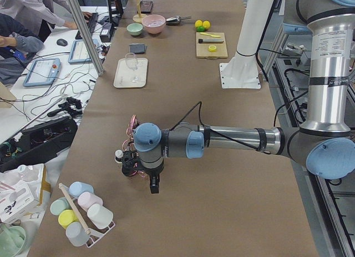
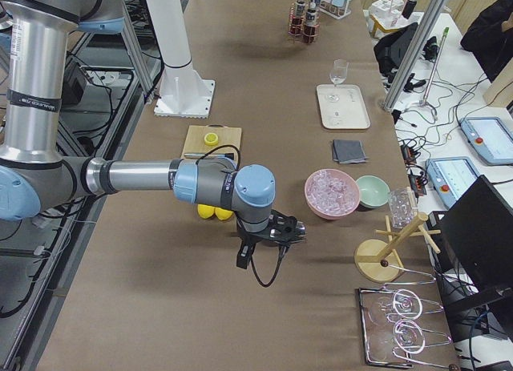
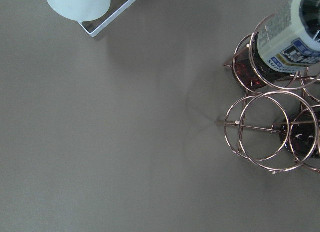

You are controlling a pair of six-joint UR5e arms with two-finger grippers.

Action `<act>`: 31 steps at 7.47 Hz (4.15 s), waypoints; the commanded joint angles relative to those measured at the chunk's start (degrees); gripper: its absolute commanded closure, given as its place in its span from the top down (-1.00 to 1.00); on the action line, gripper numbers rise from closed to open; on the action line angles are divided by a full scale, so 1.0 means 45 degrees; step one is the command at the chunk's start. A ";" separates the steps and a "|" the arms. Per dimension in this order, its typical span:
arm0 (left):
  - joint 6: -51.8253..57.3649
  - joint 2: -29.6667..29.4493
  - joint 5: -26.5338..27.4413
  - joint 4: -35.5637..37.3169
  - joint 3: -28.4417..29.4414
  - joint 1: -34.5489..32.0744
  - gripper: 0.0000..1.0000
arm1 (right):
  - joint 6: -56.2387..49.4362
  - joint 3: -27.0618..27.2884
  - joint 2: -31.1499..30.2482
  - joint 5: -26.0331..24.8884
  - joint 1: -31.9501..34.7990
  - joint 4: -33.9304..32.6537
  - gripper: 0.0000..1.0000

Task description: Take tea from basket to plate

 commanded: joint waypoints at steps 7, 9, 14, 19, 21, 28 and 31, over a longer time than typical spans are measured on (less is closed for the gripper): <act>0.0020 0.0039 0.0022 0.0013 -0.0035 -0.0161 0.96 | -0.0001 0.0053 -0.0020 0.0000 0.0000 -0.0019 1.00; 0.0039 0.0039 0.0022 0.0013 -0.0016 -0.0180 0.96 | -0.0001 0.0073 -0.0020 0.0000 0.0019 -0.0020 1.00; 0.0098 0.0039 0.0022 0.0013 -0.0016 -0.0200 0.96 | -0.0001 0.0072 -0.0020 0.0000 0.0000 -0.0020 1.00; 0.0253 0.0078 0.0041 -0.0045 -0.0347 -0.0532 0.96 | -0.0001 0.0073 -0.0020 0.0000 0.0000 -0.0020 1.00; 0.0547 0.0000 0.0003 -0.0006 -0.0445 -0.0687 0.96 | -0.0001 0.0073 -0.0020 0.0000 0.0000 0.0000 1.00; 0.6272 -0.0253 0.0334 0.2064 -0.2828 -0.0533 0.96 | -0.0001 0.0092 0.0000 0.0000 0.0000 0.0059 1.00; 1.0221 -0.0956 0.0315 0.2006 -0.2848 0.0189 0.96 | 0.0019 0.0405 -0.0020 0.0000 0.0000 -0.0019 1.00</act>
